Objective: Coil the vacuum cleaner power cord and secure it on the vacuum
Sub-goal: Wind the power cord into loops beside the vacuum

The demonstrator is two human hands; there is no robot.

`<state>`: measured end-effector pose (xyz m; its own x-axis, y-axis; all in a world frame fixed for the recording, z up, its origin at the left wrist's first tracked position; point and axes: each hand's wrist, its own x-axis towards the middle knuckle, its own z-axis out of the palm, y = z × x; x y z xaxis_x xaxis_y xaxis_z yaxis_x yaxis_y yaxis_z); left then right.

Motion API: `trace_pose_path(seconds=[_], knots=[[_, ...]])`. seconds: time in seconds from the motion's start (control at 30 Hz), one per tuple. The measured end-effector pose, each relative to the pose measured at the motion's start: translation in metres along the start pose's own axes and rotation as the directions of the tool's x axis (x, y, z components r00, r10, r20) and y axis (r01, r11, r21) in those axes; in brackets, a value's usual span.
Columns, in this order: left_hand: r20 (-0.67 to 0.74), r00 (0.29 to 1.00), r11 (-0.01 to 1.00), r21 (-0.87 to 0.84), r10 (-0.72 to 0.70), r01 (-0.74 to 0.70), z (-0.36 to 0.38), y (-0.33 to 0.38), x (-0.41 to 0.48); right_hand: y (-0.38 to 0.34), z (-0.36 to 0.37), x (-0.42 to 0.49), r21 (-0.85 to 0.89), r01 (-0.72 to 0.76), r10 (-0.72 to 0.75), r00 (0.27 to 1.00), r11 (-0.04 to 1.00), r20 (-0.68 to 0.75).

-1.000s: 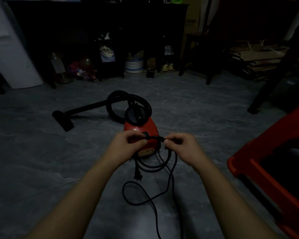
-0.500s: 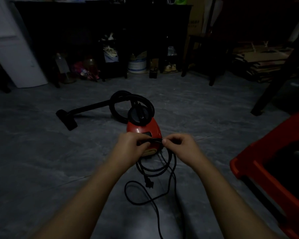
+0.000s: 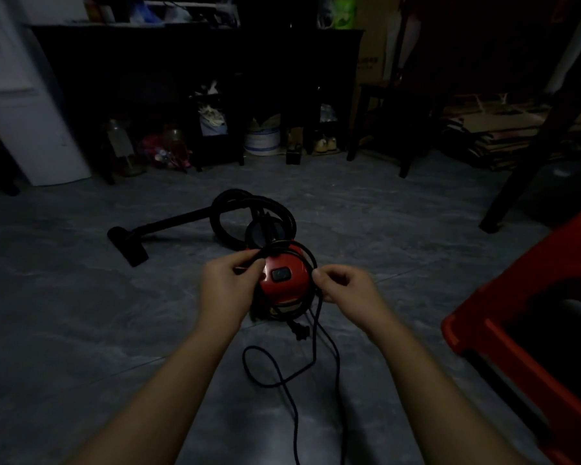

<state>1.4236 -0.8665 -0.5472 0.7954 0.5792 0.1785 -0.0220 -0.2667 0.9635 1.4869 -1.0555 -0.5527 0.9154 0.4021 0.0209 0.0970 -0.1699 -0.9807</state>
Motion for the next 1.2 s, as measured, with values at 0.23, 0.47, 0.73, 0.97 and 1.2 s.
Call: trace_pose_path(seconds=[0.23,0.47,0.73,0.97,1.2], knots=[[-0.034,0.999,1.0,-0.029,0.004,-0.005,0.009,0.01,-0.002,-0.005,-0.005,-0.004,-0.024,-0.045,0.046,0.999,0.999,0.009],[-0.043,0.997,0.994,-0.092,-0.069,0.065,0.008,0.005,0.001,0.005,-0.008,-0.004,-0.129,-0.109,0.123,0.986,0.986,0.108],[-0.075,0.975,0.962,-0.198,-0.208,0.19,-0.001,0.0,0.01,0.03,-0.002,-0.004,-0.34,-0.143,0.194,0.974,0.929,0.12],[-0.181,0.975,0.986,-0.13,-0.132,0.109,0.0,-0.011,0.008,0.009,-0.005,-0.004,0.1,-0.213,0.208,0.977,0.972,0.058],[-0.197,0.935,0.932,-0.272,-0.296,0.238,0.016,-0.014,0.004,-0.003,0.01,-0.005,0.265,-0.237,0.225,0.971,0.935,0.078]])
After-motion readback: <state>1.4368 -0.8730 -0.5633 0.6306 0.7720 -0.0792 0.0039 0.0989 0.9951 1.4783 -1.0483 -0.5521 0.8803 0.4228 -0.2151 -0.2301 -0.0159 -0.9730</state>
